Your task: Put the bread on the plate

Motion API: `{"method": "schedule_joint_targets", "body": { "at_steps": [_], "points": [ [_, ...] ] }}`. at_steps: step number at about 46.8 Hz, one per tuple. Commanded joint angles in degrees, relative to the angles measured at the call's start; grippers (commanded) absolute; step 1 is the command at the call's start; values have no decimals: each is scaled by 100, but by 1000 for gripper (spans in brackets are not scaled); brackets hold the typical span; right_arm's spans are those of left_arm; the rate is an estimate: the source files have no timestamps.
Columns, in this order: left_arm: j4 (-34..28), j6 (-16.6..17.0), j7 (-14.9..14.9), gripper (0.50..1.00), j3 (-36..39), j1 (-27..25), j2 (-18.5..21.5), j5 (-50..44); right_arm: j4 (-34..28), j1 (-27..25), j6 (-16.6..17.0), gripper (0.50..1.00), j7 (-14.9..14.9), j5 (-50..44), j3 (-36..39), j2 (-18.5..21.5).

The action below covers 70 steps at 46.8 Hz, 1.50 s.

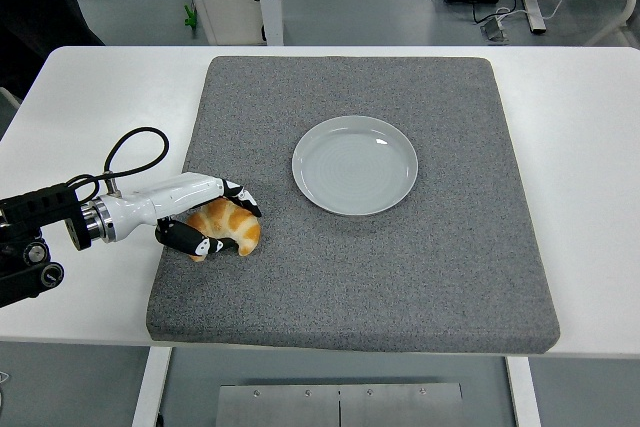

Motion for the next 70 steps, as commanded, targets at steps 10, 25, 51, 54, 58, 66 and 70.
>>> {"method": "schedule_joint_targets", "body": {
  "at_steps": [10,25,51,54,58,66,70],
  "points": [
    [0,-9,2,520,-114,-243,35,-41,9,0,4,1000,-4,6,-1,0],
    [9,-132,2,524,-343,-638,114,-93,0,0,4,1000,-4,6,-1,0],
    [536,-1398,20,534,-1837,-770,26,21,9,0,4,1000,5,6,-1,0],
    [563,-1415,28,534,-1837,-823,-18,29,0,0,4,1000,5,-3,-1,0],
    [598,-1442,28,537,-1854,-875,-97,38,0,0,-5,1000,5,6,-1,0],
    [765,-1503,28,539,-2004,-972,-229,302,0,0,4,1000,5,-3,-1,0],
    [809,-1670,28,539,-2223,-981,-308,425,0,0,4,1000,-3,6,-1,0]
  ]
}}
